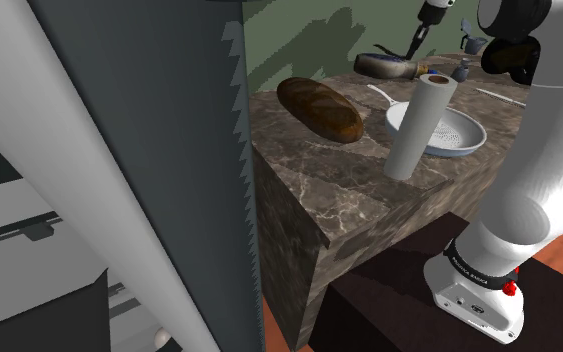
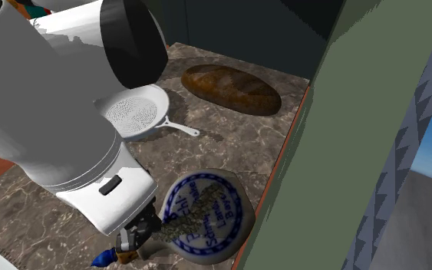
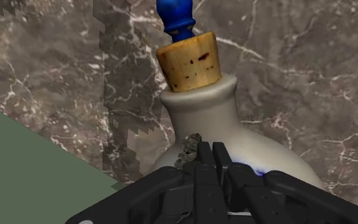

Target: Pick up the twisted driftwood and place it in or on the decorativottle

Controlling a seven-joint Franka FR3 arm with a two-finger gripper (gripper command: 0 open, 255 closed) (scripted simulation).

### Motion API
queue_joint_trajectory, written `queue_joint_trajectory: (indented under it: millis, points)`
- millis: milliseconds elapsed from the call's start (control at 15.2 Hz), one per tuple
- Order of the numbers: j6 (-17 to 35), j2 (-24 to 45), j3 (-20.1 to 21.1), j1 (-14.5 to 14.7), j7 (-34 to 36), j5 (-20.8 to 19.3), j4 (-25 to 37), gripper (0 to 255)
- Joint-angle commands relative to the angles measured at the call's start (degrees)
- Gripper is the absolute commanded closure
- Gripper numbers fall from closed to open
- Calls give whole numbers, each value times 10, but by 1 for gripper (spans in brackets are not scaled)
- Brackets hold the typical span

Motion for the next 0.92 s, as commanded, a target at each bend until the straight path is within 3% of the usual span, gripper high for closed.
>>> queue_joint_trajectory:
  millis: [0, 330, 396, 726, 858]
  points:
    - [2, 0, 0, 1, 0, 0, -3, 255]
    - [2, 0, 0, 1, 0, 0, -3, 255]
    - [2, 0, 0, 1, 0, 0, -3, 0]
    - [2, 0, 0, 1, 0, 0, -3, 0]
    - [-33, -6, -3, -4, 4, -5, 27, 0]
